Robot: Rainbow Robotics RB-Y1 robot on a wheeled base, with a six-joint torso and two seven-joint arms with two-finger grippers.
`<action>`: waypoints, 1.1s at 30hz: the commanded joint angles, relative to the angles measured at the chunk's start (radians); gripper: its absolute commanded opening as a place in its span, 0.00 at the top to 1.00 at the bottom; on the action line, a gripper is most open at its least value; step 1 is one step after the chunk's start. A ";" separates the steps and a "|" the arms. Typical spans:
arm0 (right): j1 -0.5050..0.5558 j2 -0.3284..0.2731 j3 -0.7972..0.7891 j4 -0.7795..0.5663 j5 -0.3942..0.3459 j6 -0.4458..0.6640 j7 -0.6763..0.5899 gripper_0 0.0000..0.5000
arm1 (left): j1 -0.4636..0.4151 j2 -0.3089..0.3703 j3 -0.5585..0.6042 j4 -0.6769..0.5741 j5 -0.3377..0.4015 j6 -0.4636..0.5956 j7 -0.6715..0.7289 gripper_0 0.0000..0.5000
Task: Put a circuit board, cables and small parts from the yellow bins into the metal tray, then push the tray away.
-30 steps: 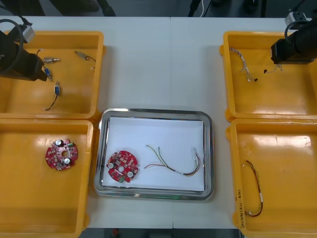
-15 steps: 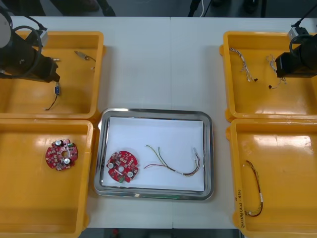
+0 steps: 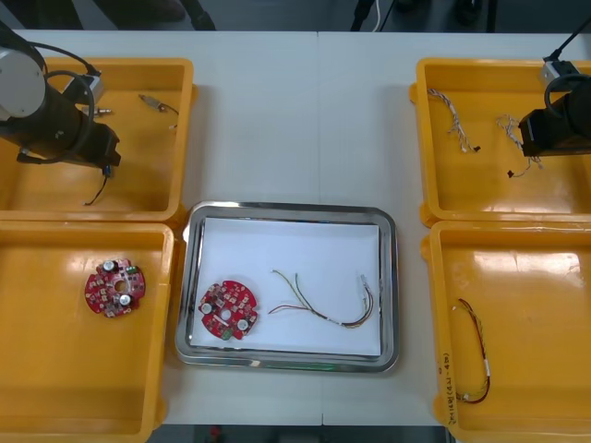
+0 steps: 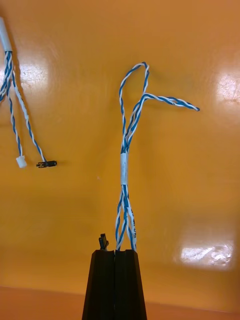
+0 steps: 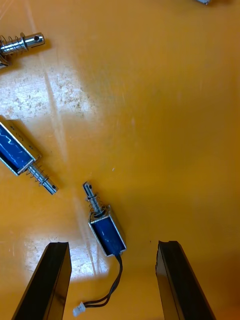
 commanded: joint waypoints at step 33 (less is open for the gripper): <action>0.097 -0.039 -0.071 -0.144 -0.019 -0.001 -0.007 0.00 | 0.050 -0.012 -0.112 0.031 -0.021 -0.179 0.026 0.00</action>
